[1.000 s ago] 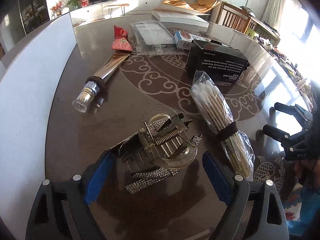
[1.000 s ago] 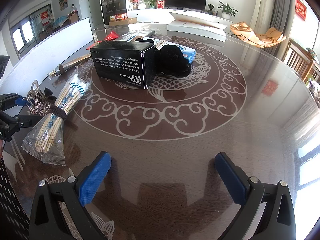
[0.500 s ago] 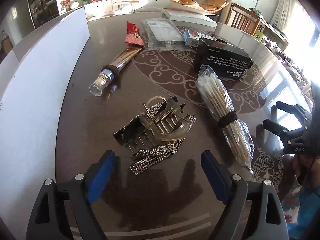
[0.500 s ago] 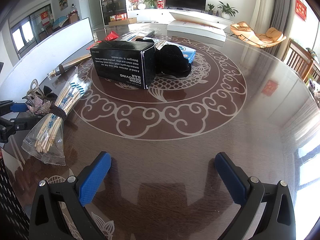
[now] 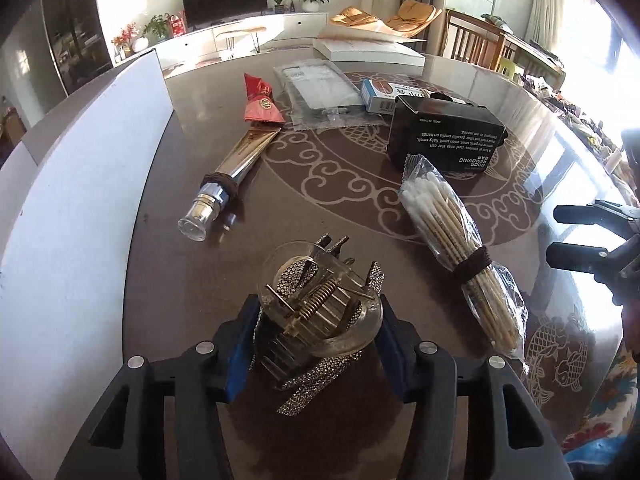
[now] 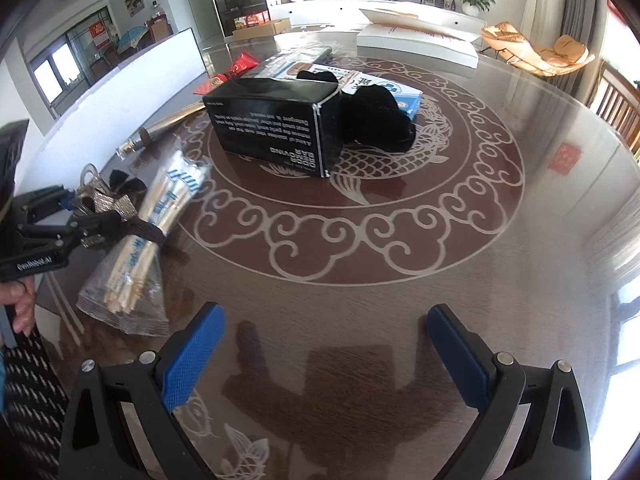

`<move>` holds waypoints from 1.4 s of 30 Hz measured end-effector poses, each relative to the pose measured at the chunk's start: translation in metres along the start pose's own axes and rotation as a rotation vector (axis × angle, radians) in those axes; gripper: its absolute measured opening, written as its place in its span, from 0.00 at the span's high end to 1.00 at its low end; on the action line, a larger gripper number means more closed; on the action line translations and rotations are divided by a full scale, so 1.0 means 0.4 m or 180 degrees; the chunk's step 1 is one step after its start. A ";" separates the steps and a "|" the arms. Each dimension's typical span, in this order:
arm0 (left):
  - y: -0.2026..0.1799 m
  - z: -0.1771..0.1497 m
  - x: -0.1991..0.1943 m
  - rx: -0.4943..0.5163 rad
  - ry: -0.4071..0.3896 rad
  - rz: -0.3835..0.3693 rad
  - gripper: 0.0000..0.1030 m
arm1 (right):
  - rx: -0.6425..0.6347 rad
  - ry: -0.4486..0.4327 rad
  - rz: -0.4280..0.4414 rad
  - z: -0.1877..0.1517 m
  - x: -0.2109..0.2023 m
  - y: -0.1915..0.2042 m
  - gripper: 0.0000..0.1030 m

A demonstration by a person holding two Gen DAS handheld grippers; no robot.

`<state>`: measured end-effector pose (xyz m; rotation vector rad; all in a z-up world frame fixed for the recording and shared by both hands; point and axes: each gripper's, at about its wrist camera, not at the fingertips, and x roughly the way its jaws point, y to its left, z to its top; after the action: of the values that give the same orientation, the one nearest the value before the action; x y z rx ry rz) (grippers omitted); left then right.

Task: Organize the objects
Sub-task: 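Lift the hair clip with the left tool while the right tool grasps the cotton swab bag, then carry the hair clip and cotton swab bag into the white box and open both tools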

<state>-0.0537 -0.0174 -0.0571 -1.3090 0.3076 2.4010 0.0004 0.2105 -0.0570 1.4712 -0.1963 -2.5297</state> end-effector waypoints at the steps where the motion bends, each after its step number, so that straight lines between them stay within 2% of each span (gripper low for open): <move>1: 0.005 -0.007 -0.007 -0.0077 -0.0019 0.0027 0.48 | 0.0015 0.0047 0.0137 0.021 0.008 0.036 0.10; 4: 0.030 -0.016 -0.054 -0.0375 -0.0141 -0.0004 0.48 | -0.0279 0.0291 0.0225 0.069 0.077 0.173 0.17; 5: 0.034 -0.018 -0.074 -0.0439 -0.0193 -0.0018 0.48 | -0.0382 0.0343 0.0166 0.077 0.103 0.209 0.27; 6: 0.036 -0.020 -0.096 -0.0470 -0.0245 -0.0011 0.48 | -0.0456 0.0365 0.0092 0.082 0.125 0.238 0.41; 7: 0.034 -0.025 -0.121 -0.0470 -0.0298 0.0004 0.48 | -0.0531 0.0302 -0.0061 0.084 0.132 0.262 0.43; 9: 0.030 -0.039 -0.173 -0.0450 -0.0413 0.0035 0.48 | -0.0539 0.0265 -0.0132 0.087 0.139 0.274 0.67; 10: 0.031 -0.046 -0.198 -0.0460 -0.0458 0.0044 0.48 | -0.0488 0.0279 -0.0085 0.087 0.138 0.269 0.71; 14: 0.079 -0.067 -0.292 -0.0656 -0.0614 0.0039 0.48 | -0.0446 0.0176 0.0144 0.102 0.081 0.274 0.71; 17: 0.158 -0.062 -0.355 -0.0834 -0.0695 0.0121 0.48 | -0.0440 -0.0054 0.0520 0.159 -0.002 0.336 0.71; 20: 0.267 -0.061 -0.396 -0.1018 -0.0705 0.0389 0.48 | -0.0700 -0.0235 0.0844 0.221 -0.062 0.486 0.71; 23: 0.392 -0.077 -0.414 -0.1284 -0.0638 0.0613 0.48 | -0.1020 -0.0290 0.1119 0.263 -0.072 0.669 0.71; 28: 0.578 -0.134 -0.387 -0.1698 -0.0326 0.1034 0.47 | -0.1424 -0.0259 0.1323 0.272 -0.009 0.915 0.71; 30: 0.627 -0.157 -0.358 -0.1842 -0.0151 0.1164 0.45 | -0.1451 -0.0211 0.1399 0.265 0.039 0.969 0.67; 31: 0.644 -0.169 -0.346 -0.1907 -0.0084 0.1184 0.44 | -0.1459 -0.0177 0.1389 0.259 0.067 0.986 0.62; 33: 0.655 -0.191 -0.334 -0.2020 -0.0052 0.1154 0.44 | -0.1440 -0.0130 0.1318 0.253 0.109 0.996 0.26; 36: 0.615 -0.205 -0.349 -0.2024 -0.0248 0.1137 0.40 | -0.1316 -0.0356 0.1326 0.235 0.087 0.945 0.23; 37: 0.588 -0.201 -0.357 -0.2000 -0.0332 0.1120 0.35 | -0.1287 -0.0454 0.1298 0.227 0.071 0.916 0.20; 38: 0.556 -0.194 -0.366 -0.1976 -0.0425 0.1075 0.32 | -0.1272 -0.0564 0.1211 0.219 0.053 0.877 0.12; 39: 0.517 -0.185 -0.373 -0.1937 -0.0521 0.0985 0.31 | -0.1260 -0.0687 0.1086 0.206 0.035 0.834 0.06; 42: 0.354 -0.135 -0.386 -0.1641 -0.0763 0.0528 0.25 | -0.1189 -0.0964 0.0594 0.145 0.000 0.674 0.00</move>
<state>0.0014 -0.2002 0.0445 -1.2038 -0.3039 2.8649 -0.0198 -0.0502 0.0305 0.8890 0.0878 -2.4537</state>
